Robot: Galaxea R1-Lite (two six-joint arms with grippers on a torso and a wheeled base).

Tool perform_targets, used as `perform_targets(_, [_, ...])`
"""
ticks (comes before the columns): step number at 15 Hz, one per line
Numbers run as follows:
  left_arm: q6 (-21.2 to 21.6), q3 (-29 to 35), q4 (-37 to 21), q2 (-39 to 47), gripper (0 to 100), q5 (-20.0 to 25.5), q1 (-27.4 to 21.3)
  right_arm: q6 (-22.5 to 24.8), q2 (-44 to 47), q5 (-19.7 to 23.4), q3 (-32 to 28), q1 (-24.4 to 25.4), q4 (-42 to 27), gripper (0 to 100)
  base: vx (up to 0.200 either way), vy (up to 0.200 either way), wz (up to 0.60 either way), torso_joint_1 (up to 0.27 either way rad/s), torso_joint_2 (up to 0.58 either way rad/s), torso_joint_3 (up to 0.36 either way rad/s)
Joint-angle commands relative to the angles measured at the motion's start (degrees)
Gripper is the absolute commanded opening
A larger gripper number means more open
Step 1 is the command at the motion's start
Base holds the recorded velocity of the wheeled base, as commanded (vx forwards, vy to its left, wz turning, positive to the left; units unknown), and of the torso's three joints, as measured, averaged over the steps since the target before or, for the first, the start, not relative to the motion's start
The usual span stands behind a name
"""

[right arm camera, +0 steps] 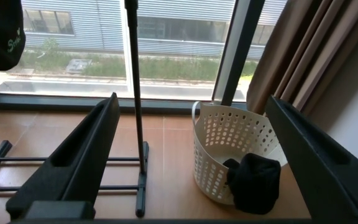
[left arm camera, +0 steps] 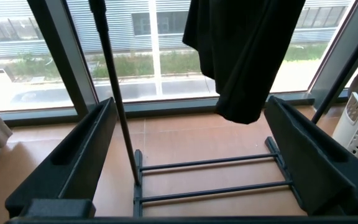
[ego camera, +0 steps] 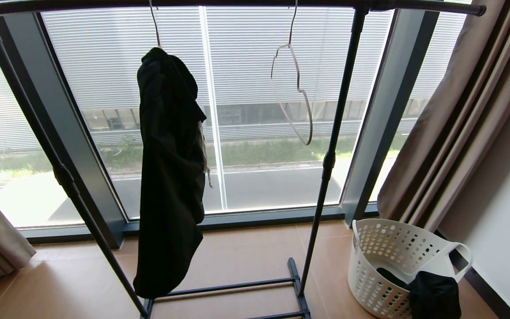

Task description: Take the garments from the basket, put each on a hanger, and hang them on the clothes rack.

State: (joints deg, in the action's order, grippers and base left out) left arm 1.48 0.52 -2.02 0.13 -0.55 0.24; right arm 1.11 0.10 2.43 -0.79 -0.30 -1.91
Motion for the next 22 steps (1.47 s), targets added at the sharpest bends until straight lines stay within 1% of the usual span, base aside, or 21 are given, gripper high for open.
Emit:
perform_targets(1, [-0.07,0.0,0.0,-0.05,100,-0.24,0.02,0.03,0.08,0.04,0.0,0.04,0.07,100,0.0,0.0,0.0,-0.095,0.46,0.369])
perform_targets(6, [1.95,-0.08,0.0,0.04,100,0.37,0.02,0.21,0.08,-0.05,0.18,-0.05,0.24,100,0.0,0.0,0.0,-0.043,0.45,0.398])
perform_targets(8, [2.04,-0.08,0.0,0.04,100,0.37,0.02,0.47,0.08,-0.05,0.09,0.04,0.16,100,0.0,0.0,0.0,-0.017,0.22,0.212])
perform_targets(9, [2.04,-0.08,0.0,0.04,100,0.28,0.02,0.47,0.08,0.04,0.09,0.04,0.16,100,0.0,0.0,0.0,0.002,0.09,0.095])
perform_targets(20, [1.69,-0.08,0.0,0.04,100,0.28,0.02,0.47,0.08,0.04,0.09,0.04,0.16,100,0.0,0.0,-0.6,-0.001,0.01,0.012])
perform_targets(21, [1.86,-0.08,0.0,0.04,100,0.28,0.02,0.47,0.08,0.04,0.09,0.04,0.16,100,0.0,0.0,0.0,0.0,0.0,0.0])
perform_targets(22, [1.86,-0.08,0.0,0.04,100,0.37,0.02,0.47,0.08,0.04,0.09,-0.05,0.16,100,0.0,-0.2,0.0,0.007,0.0,0.002])
